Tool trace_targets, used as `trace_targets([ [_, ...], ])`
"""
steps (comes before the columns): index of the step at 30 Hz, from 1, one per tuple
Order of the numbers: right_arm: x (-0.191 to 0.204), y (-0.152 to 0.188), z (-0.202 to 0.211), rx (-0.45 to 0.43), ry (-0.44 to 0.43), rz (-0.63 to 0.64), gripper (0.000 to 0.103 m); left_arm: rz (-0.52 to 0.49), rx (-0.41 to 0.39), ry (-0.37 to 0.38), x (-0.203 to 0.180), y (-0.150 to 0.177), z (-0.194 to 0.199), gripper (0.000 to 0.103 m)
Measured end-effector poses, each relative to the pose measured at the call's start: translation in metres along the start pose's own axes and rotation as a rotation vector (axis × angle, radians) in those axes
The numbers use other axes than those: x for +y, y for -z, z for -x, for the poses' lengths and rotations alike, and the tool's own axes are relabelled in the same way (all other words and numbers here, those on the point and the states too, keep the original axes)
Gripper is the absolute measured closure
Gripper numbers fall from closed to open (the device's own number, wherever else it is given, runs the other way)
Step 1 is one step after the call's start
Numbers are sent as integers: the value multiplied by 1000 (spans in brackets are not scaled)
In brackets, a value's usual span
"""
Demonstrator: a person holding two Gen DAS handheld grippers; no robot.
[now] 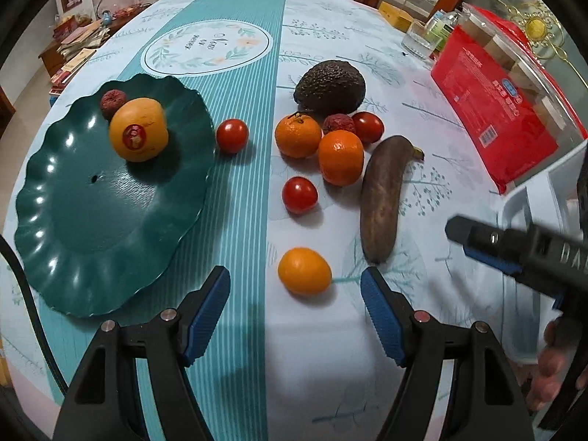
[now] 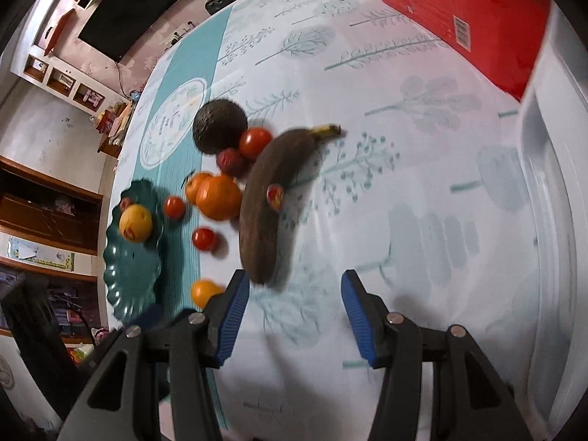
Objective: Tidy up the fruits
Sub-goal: 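Grasp the small orange with the left tool while the right tool grasps the banana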
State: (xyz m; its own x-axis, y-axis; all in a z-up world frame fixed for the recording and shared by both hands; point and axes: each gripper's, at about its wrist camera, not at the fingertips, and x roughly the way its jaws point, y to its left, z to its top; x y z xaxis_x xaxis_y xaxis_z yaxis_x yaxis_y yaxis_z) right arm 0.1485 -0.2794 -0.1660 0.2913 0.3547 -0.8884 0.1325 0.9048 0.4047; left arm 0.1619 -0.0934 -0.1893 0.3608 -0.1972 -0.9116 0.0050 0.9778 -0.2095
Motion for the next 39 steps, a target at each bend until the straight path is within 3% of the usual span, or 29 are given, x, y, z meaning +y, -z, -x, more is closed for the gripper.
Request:
trace_targets([
  [13, 20, -39, -45, 8, -1, 105, 51, -55, -7, 14, -11, -1, -25, 32],
  [23, 44, -40, -66, 9, 101, 247, 51, -171, 12, -11, -27, 0, -40, 55],
  [28, 57, -39, -67, -15, 178, 338, 51, -199, 0, -15, -31, -3, -43, 57],
  [30, 60, -38, -66, -15, 199, 367, 51, -214, -14, -43, -32, -3, -44, 68],
  [35, 68, -36, -68, 5, 241, 392, 53, -215, -20, -27, -29, -4, -45, 69],
  [39, 66, -35, -74, 63, 212, 374, 59, -222, -15, -15, -26, -4, -44, 69],
])
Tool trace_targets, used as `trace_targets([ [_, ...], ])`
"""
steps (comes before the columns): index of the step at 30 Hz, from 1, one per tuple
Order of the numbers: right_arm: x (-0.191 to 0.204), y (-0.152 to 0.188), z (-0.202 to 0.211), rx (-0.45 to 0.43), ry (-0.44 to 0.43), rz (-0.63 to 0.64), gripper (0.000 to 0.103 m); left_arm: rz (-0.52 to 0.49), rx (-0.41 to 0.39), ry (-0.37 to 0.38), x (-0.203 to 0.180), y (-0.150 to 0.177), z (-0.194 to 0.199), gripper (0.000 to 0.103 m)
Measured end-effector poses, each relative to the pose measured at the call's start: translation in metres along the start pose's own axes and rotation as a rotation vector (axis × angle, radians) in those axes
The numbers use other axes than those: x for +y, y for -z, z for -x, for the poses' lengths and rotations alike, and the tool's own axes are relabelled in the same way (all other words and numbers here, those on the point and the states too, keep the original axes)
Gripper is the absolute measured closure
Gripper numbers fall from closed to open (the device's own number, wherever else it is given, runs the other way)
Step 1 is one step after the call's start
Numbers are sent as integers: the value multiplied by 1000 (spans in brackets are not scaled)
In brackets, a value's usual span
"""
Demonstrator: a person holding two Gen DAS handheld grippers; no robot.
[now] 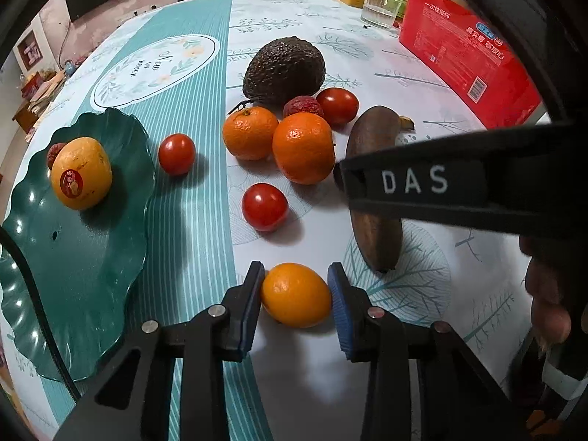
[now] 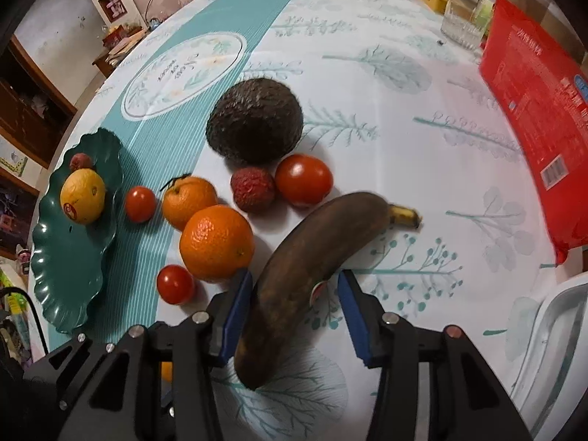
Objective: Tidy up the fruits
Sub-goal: 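Grasp the small orange with the left tool while the right tool grasps the banana, then carry the orange and banana onto the green plate and release both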
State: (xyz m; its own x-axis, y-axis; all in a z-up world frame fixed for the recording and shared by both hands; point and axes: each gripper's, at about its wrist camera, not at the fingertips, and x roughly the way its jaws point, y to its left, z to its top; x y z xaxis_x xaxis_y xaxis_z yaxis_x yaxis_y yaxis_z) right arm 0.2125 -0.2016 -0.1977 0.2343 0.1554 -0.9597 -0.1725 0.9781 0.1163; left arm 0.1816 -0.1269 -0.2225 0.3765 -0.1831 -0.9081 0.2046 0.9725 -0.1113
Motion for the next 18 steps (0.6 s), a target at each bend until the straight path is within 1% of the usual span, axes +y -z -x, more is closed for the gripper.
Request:
trace_targets([
  [5, 2, 2, -1, 14, -1, -25, 61, 12, -14, 16, 8, 1, 6, 69],
  [7, 2, 2, 0, 18, -2, -27, 62, 11, -18, 12, 10, 1, 8, 69],
  [11, 2, 7, 3, 46, 6, -26, 67, 20, -29, 6, 17, 3, 20, 69],
  [18, -12, 30, 16, 37, -37, -104, 71, 15, -97, -22, 22, 7, 52, 69],
])
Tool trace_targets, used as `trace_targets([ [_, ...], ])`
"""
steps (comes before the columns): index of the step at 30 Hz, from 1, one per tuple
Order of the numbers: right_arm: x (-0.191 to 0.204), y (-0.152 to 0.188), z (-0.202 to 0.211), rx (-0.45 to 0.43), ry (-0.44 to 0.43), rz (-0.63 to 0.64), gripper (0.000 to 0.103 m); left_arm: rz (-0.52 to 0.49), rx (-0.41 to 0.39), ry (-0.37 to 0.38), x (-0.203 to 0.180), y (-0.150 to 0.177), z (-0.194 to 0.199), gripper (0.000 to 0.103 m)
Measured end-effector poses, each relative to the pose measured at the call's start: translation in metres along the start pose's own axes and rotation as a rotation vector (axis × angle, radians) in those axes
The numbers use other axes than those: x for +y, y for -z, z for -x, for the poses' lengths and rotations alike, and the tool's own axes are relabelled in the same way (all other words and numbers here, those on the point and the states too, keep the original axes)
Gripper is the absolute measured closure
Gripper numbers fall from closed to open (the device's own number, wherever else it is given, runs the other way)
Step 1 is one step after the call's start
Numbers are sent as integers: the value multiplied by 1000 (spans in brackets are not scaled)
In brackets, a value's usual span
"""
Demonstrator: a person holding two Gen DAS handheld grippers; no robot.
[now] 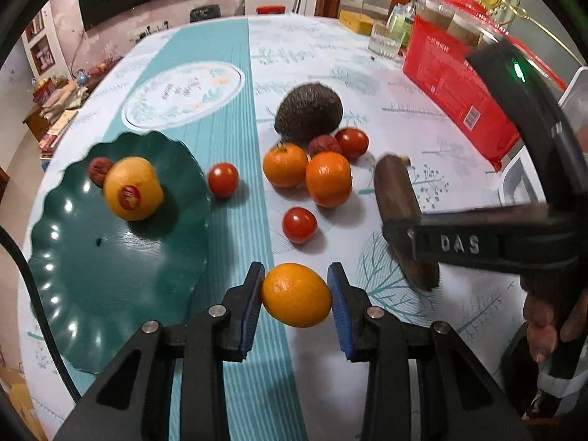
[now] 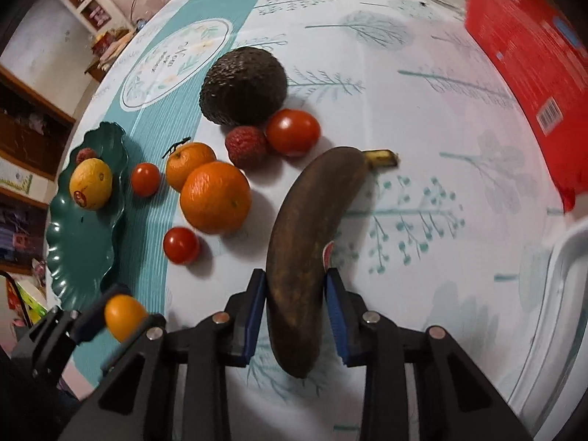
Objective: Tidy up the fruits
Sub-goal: 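Carry the orange and banana onto the green plate and release both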
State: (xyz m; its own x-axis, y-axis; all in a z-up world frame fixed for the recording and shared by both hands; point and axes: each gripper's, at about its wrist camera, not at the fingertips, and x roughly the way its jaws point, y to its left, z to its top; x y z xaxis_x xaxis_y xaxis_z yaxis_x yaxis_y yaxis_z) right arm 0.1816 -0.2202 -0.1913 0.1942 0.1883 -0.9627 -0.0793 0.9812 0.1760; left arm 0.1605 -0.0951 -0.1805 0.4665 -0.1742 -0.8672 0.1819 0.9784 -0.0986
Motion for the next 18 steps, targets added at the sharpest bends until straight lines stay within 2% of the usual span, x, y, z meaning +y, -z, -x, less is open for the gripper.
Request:
trace_targets([
  [7, -6, 29, 22, -38, -54, -52, 71, 52, -56, -12, 11, 4, 35, 69],
  [13, 0, 49, 42, -85, -62, -57, 72, 117, -86, -14, 30, 18, 61, 69],
  [18, 9, 57, 52, -108, -65, -71, 72, 128, -96, -37, 48, 30, 79, 69],
])
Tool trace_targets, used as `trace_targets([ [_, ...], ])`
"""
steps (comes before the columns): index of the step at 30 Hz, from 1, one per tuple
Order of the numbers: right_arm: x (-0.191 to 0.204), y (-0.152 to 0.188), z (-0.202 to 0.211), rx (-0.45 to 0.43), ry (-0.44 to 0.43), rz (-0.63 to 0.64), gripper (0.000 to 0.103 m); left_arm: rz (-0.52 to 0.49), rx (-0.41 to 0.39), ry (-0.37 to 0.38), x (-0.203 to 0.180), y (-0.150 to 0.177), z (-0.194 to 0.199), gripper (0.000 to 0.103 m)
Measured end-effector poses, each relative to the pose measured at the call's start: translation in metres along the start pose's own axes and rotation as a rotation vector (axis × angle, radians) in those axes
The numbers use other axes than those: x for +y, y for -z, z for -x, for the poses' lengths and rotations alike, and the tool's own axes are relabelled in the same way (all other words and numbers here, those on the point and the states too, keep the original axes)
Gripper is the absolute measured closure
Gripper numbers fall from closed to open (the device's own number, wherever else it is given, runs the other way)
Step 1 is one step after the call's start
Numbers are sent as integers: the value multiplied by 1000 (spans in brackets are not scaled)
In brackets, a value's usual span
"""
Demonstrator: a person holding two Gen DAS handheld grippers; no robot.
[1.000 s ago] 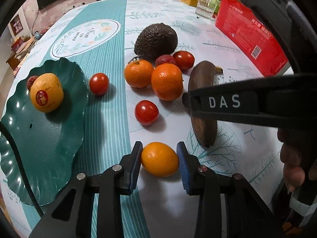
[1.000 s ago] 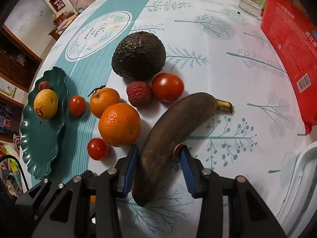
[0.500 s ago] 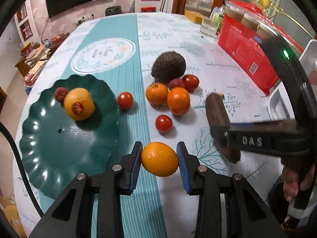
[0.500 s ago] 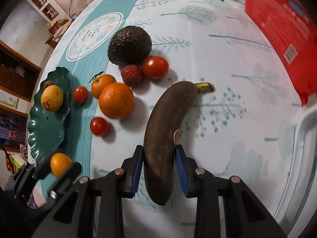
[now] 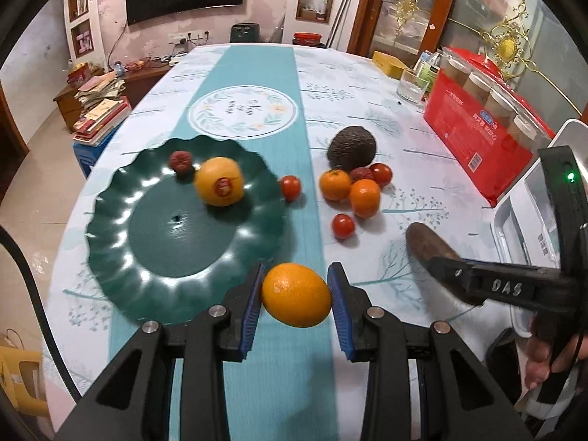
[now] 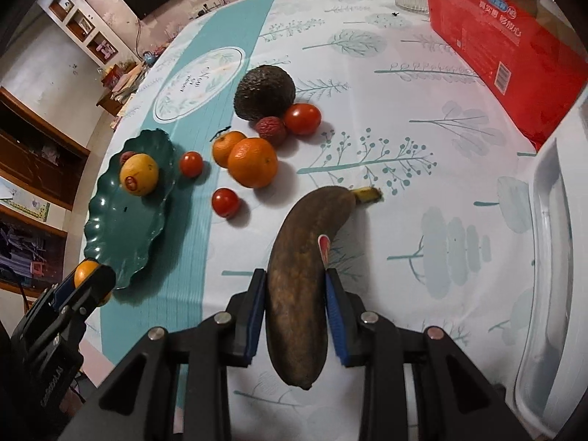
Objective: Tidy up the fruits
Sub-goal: 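Carry the orange and banana onto the green plate and release both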
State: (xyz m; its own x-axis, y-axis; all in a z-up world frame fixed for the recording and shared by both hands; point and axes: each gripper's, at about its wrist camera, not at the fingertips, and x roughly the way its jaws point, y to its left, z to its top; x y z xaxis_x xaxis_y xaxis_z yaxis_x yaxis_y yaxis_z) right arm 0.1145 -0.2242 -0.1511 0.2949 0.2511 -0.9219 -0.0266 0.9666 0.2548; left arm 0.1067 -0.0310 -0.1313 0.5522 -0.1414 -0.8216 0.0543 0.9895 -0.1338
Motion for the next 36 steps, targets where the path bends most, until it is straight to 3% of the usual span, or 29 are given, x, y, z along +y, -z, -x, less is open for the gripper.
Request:
trace_targets([
  [10, 31, 16, 20, -50, -35, -84, 72, -25, -2, -39, 62, 2, 30, 69],
  [18, 79, 20, 33, -121, -76, -93, 72, -77, 10, -47, 114, -4, 39, 69],
  [36, 217, 12, -5, -248, -163, 96, 72, -148, 16, -6, 201, -53, 16, 69],
])
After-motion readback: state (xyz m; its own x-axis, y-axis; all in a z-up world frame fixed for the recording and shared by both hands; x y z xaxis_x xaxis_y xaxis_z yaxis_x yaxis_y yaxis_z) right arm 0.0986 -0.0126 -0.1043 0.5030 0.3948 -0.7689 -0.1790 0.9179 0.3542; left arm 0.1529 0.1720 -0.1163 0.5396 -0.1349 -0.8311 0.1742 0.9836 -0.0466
